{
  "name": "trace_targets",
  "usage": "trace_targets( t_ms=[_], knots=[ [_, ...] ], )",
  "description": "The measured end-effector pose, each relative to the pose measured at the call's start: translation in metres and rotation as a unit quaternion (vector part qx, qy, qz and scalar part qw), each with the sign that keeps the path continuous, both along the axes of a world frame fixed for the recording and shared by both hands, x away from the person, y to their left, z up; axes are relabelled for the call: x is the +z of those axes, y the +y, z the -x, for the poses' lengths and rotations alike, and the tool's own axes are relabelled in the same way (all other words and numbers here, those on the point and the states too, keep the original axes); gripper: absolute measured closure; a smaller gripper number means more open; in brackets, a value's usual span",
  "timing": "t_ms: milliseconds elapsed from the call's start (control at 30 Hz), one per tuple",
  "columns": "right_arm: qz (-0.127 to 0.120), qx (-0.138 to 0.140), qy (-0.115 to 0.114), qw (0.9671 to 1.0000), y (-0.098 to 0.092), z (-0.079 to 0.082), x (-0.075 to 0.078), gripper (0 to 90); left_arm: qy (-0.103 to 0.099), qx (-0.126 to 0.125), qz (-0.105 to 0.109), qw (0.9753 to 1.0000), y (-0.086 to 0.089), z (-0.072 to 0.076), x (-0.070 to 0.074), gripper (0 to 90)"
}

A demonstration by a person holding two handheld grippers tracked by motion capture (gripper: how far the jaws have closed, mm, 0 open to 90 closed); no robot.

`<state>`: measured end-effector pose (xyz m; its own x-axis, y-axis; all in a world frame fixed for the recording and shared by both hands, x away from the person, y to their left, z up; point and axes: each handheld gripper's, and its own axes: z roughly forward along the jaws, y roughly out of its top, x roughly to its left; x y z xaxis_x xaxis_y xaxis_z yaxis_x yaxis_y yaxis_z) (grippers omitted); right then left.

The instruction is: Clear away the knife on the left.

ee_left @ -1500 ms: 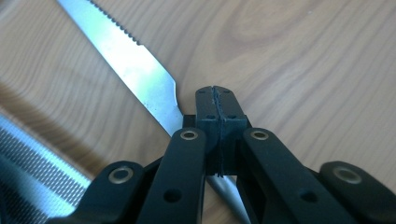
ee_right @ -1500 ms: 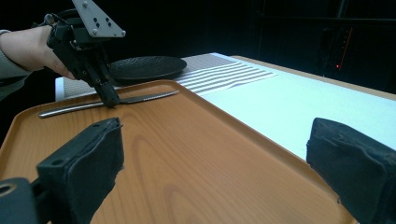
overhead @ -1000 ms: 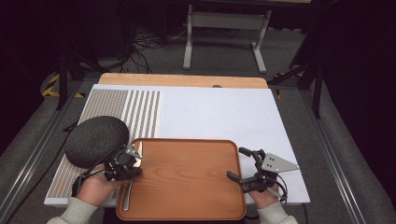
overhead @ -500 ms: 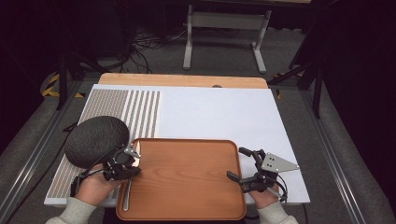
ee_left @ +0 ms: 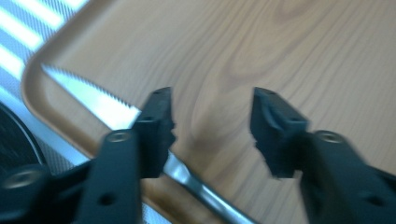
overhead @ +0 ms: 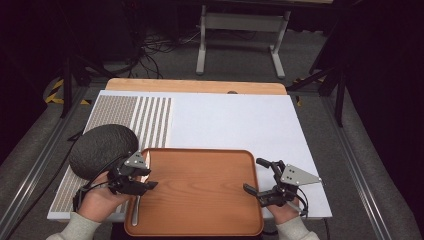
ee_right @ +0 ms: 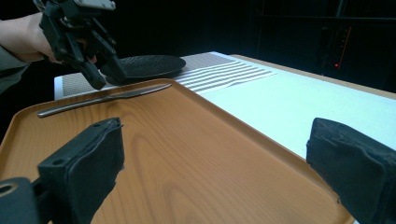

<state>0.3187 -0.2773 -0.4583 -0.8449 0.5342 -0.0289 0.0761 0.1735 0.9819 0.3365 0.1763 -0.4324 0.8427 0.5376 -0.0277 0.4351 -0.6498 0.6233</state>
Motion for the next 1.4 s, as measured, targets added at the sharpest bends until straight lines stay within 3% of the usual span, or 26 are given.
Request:
trace_targets(
  t_ms=[133, 200, 333, 433, 567, 600, 633, 667, 767, 800, 933, 967, 1000, 1033, 1100, 1167, 1233, 1300, 1367, 1400],
  knots=[
    [0.001, 0.0, 0.0, 1.0, 0.0, 0.0, 0.0, 4.6, -0.014, -0.01, 0.035, 0.9992, 0.003, 0.004, 0.004, 29.8],
    [0.001, 0.0, -0.001, 1.0, -0.001, 0.001, 0.001, 4.6, -0.027, -0.015, 0.06, 0.9977, 0.007, 0.007, 0.005, 24.1],
    [0.0, -0.001, -0.001, 1.0, -0.001, 0.001, 0.001, 4.6, -0.04, -0.022, 0.087, 0.9952, 0.012, 0.01, 0.006, 15.7],
    [-0.001, -0.001, -0.002, 1.0, -0.001, 0.001, 0.001, 4.6, -0.051, -0.029, 0.111, 0.9921, 0.015, 0.012, 0.007, 11.6],
    [-0.001, -0.001, -0.002, 1.0, -0.001, 0.001, 0.001, 4.6, -0.086, -0.034, 0.14, 0.9859, 0.02, 0.018, 0.008, 5.0],
    [-0.001, -0.001, -0.002, 1.0, -0.001, 0.001, 0.001, 4.6, -0.086, -0.034, 0.14, 0.9859, 0.02, 0.018, 0.008, 4.4],
    [-0.002, -0.001, -0.003, 1.0, -0.001, 0.001, 0.001, 4.6, -0.1, -0.035, 0.155, 0.9823, 0.024, 0.021, 0.007, 3.6],
    [-0.002, -0.001, -0.003, 1.0, -0.001, 0.001, 0.001, 4.6, -0.1, -0.035, 0.155, 0.9823, 0.024, 0.021, 0.007, 3.2],
    [-0.002, -0.001, -0.002, 1.0, -0.001, 0.001, 0.001, 4.6, -0.125, -0.036, 0.185, 0.9741, 0.032, 0.026, 0.006, 2.6],
    [-0.002, -0.001, -0.002, 1.0, -0.001, 0.001, 0.001, 4.6, -0.135, -0.038, 0.2, 0.9697, 0.036, 0.028, 0.005, 2.3],
    [-0.003, -0.002, -0.002, 1.0, -0.001, 0.001, 0.001, 4.6, -0.159, -0.029, 0.231, 0.9596, 0.045, 0.034, -0.001, 2.1],
    [-0.003, -0.001, -0.002, 1.0, -0.001, 0.001, 0.001, 4.6, -0.168, -0.024, 0.233, 0.9576, 0.047, 0.035, -0.002, 2.0],
    [-0.003, -0.001, -0.002, 1.0, -0.001, 0.001, 0.001, 4.6, -0.168, -0.024, 0.233, 0.9576, 0.047, 0.035, -0.002, 2.0],
    [-0.003, -0.001, -0.002, 1.0, -0.001, 0.001, 0.001, 4.6, -0.183, -0.019, 0.238, 0.9537, 0.05, 0.038, -0.004, 2.0],
    [-0.003, -0.001, -0.001, 1.0, -0.001, 0.001, 0.001, 4.6, -0.192, -0.016, 0.25, 0.9489, 0.055, 0.04, -0.007, 2.0],
    [-0.004, -0.001, -0.001, 1.0, -0.001, 0.001, 0.001, 4.6, -0.204, -0.013, 0.27, 0.941, 0.06, 0.044, -0.012, 2.0],
    [-0.004, -0.001, -0.001, 1.0, -0.001, 0.001, 0.001, 4.6, -0.207, -0.011, 0.272, 0.9397, 0.062, 0.045, -0.016, 1.8],
    [-0.005, -0.002, 0.0, 1.0, -0.001, 0.001, 0.001, 4.6, -0.21, -0.009, 0.267, 0.9406, 0.064, 0.046, -0.02, 1.7],
    [-0.006, -0.002, -0.001, 1.0, -0.002, 0.001, 0.001, 4.6, -0.212, -0.007, 0.272, 0.9387, 0.066, 0.045, -0.027, 1.3],
    [-0.006, -0.002, -0.002, 1.0, -0.002, 0.001, 0.001, 4.5, -0.214, -0.007, 0.269, 0.939, 0.068, 0.044, -0.031, 1.3]
  ],
)
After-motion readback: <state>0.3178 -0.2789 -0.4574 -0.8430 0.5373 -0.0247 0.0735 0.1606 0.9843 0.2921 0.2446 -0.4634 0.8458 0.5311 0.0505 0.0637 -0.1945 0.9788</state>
